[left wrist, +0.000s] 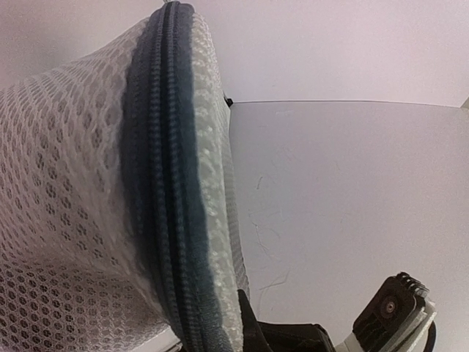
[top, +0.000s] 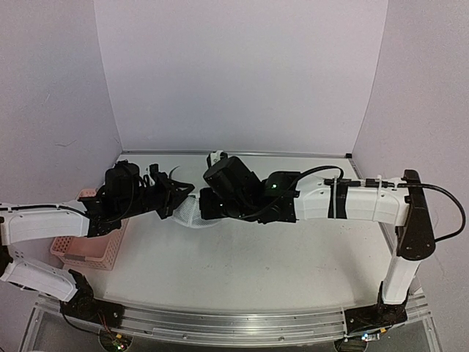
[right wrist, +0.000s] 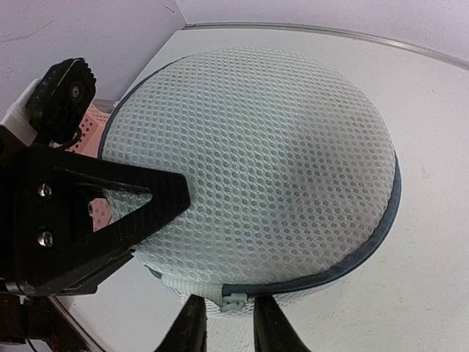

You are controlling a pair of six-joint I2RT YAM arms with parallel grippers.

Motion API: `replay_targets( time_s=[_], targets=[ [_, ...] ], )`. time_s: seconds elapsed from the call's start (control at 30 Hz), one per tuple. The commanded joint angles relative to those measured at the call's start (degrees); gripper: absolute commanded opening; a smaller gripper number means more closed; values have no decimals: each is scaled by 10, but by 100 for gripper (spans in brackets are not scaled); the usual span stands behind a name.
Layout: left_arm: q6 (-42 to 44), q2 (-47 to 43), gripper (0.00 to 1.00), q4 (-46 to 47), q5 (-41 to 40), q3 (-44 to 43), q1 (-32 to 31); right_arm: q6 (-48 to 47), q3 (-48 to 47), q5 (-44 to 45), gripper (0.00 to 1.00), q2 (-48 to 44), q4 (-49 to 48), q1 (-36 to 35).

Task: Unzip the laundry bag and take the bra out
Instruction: Pick up the zipper from the laundry bag, then unzip the zipper of the laundry bag.

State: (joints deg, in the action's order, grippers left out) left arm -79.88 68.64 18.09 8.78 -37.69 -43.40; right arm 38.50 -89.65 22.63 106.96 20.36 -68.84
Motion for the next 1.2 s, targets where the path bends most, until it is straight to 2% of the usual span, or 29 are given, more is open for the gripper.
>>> replay_targets(
  time_s=[0.0, 0.13, 0.43, 0.77, 1.17],
  targets=[
    [10, -19, 0, 27, -1, -30, 1, -4, -28, 23, 17, 10, -4, -4],
    [10, -19, 0, 25, -1, -31, 1, -4, -27, 28, 0, 10, -2, -4],
    [34, -23, 0, 22, 24, -35, 2, -24, 26, 14, 0, -32, -10, -4],
    [99, -18, 0, 21, 113, -48, 5, -90, 169, -15, 0, -138, -64, 0],
    [187, -9, 0, 21, 220, -91, 5, -177, 262, -96, 0, -214, -105, 28]
  ],
)
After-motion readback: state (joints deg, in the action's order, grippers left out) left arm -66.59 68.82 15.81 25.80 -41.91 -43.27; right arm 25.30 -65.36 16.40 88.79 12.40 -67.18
